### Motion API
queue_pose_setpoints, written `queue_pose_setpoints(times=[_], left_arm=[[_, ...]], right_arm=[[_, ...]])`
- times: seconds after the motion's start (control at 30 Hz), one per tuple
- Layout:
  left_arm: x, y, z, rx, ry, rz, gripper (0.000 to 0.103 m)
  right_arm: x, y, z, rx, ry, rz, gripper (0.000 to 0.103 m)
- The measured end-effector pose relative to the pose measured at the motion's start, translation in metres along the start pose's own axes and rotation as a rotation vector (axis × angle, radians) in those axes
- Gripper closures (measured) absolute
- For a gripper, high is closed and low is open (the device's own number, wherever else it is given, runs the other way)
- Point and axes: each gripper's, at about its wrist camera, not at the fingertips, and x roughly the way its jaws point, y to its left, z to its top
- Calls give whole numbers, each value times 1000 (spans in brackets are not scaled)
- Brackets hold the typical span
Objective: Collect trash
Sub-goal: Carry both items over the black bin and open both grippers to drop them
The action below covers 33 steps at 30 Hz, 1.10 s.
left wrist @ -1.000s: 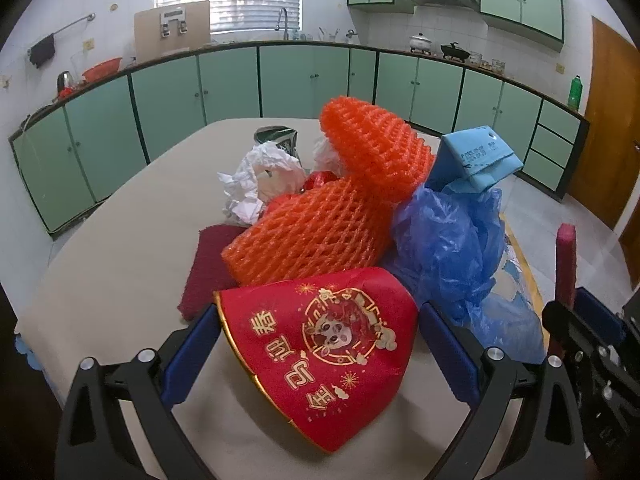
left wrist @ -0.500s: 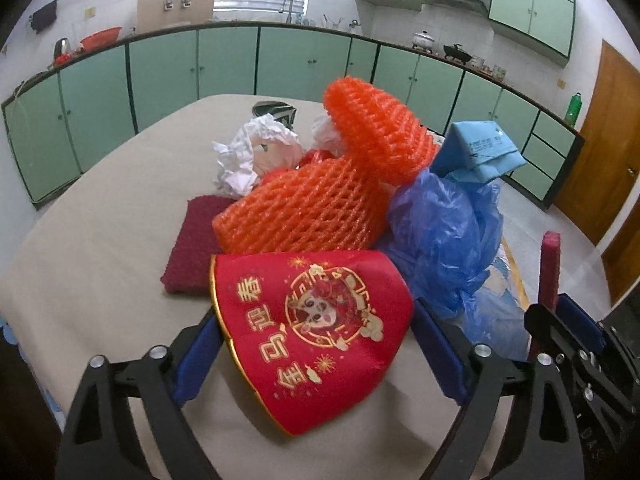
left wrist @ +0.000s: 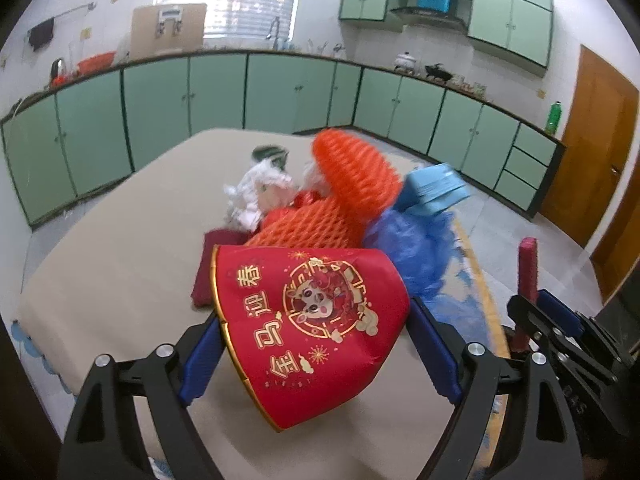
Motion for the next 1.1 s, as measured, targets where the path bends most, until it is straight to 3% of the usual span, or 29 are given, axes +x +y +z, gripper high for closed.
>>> queue_pose_setpoints(times=[0.37, 0.63, 0.83, 1.1], left_arm=[[-8, -74, 5, 177, -46, -129, 18], [2, -143, 2, 295, -49, -281, 18], [23, -187, -3, 349, -18, -360, 18], [55, -230, -9, 365, 54, -434, 18]], right_arm=[[-55, -63, -8, 90, -40, -142, 58], [-85, -128, -21, 162, -46, -282, 58], [-83, -169, -44, 191, -4, -368, 58], [-61, -202, -72, 234, 64, -408, 55]])
